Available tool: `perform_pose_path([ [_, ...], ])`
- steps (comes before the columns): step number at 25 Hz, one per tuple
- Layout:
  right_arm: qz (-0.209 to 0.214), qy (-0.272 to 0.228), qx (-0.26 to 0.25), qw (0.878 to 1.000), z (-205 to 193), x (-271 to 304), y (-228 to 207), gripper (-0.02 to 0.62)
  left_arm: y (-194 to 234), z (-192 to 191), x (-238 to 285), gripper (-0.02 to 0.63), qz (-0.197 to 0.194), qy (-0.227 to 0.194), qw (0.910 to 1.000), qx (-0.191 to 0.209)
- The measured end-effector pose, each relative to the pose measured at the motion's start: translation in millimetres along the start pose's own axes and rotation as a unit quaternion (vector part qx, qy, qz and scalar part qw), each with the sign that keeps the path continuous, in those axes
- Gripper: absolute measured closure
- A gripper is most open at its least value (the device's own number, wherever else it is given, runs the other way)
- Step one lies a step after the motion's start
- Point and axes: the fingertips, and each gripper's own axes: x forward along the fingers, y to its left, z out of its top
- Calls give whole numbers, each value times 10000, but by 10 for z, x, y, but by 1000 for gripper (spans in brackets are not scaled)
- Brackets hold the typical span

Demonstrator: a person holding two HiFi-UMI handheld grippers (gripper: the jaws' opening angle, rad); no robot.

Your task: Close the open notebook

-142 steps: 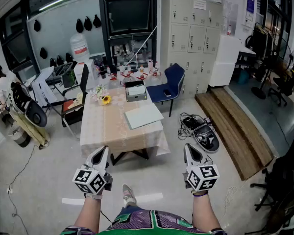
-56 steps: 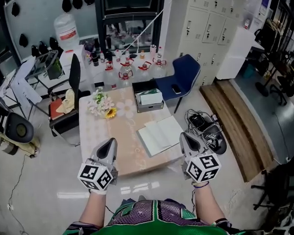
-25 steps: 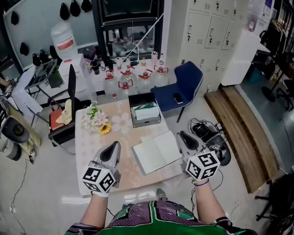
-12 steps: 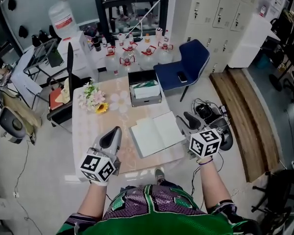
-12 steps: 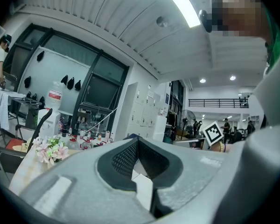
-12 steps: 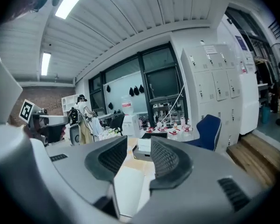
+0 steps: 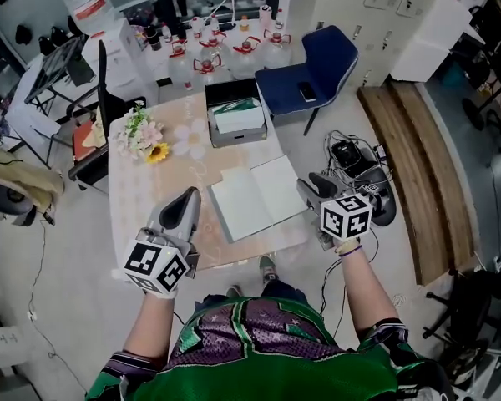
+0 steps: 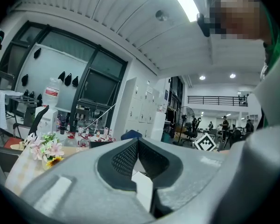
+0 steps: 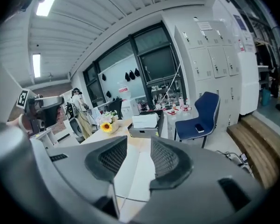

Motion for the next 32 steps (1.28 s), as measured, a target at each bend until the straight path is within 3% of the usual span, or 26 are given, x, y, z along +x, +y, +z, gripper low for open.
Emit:
perform_pose_path([
  [7,111,765,387,9963,-647,200,-382,453,-112,-128,161,589,42,127,9999,-54],
  [18,355,1824,733,9799,-1540,581,-828,453,-134,-296,402,589,330,279,9990,-132],
  [25,476,2152,734,9726,-1762,778,-1041,453,-155,-367,567,589,502,380,9979,-164],
  [32,828,2235,1299,9625,-1901,882,-1123,451,-162,-451,686,589,641,421,9967,-249],
])
